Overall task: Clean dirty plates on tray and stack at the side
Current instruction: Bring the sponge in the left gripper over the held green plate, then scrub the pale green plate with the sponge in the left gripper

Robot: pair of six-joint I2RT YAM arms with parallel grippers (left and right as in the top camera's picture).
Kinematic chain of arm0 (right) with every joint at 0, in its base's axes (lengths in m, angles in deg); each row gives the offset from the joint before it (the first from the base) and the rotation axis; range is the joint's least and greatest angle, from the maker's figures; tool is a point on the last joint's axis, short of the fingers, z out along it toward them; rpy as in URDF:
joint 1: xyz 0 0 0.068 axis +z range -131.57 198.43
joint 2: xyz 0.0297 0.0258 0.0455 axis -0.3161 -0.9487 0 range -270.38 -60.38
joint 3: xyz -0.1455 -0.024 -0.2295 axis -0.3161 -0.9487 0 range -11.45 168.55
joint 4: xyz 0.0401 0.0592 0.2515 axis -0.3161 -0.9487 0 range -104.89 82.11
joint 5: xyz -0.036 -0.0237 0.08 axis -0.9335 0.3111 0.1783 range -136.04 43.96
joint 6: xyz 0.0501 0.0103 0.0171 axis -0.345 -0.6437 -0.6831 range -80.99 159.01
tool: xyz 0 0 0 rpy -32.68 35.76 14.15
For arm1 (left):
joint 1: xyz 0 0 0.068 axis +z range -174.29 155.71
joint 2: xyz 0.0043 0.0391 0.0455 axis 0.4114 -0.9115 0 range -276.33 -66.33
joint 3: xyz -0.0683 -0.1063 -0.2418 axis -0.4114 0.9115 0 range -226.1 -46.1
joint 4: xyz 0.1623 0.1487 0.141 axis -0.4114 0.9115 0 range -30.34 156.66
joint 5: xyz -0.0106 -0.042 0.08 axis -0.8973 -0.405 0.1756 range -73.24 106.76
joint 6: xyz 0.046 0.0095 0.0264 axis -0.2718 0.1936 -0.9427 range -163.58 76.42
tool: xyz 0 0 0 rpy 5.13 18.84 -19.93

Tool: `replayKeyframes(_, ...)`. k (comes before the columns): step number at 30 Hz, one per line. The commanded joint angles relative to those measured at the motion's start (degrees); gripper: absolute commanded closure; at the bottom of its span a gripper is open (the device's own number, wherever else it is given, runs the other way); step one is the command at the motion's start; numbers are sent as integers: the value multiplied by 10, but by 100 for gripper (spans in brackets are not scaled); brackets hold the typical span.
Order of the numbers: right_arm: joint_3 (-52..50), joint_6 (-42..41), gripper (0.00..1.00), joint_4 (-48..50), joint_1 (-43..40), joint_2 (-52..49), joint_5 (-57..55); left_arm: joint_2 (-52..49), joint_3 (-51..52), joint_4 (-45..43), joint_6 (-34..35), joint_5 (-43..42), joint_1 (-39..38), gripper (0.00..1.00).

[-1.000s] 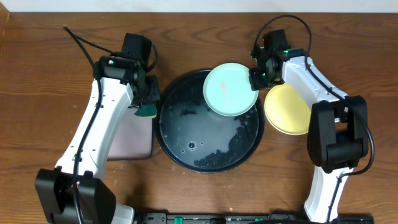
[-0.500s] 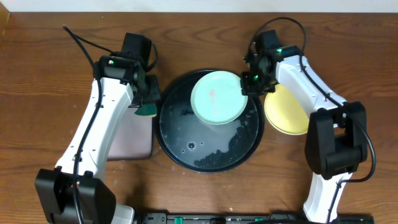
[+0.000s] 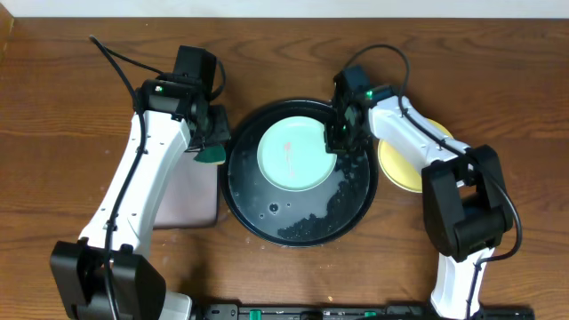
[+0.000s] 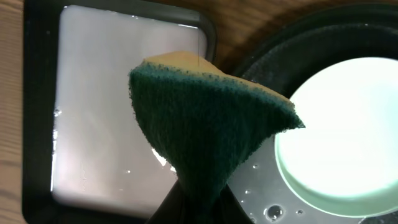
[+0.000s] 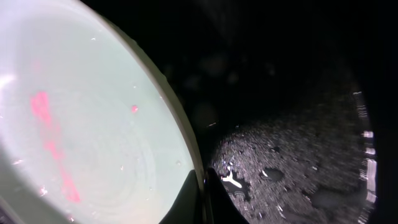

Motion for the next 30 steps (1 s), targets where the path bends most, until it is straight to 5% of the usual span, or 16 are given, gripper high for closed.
replayKeyframes(1,-34,-33,99,26,7,1,-6,3,3,-5,1,-29,0,92)
replayKeyframes(17,-91,-35,99,72,8,1,-4,-143,5,-108,-12,-56,-141,93)
replayKeyframes(30,-91,-35,99,78,8,1,-4,-262,5,-151,-29,-64,-160,93)
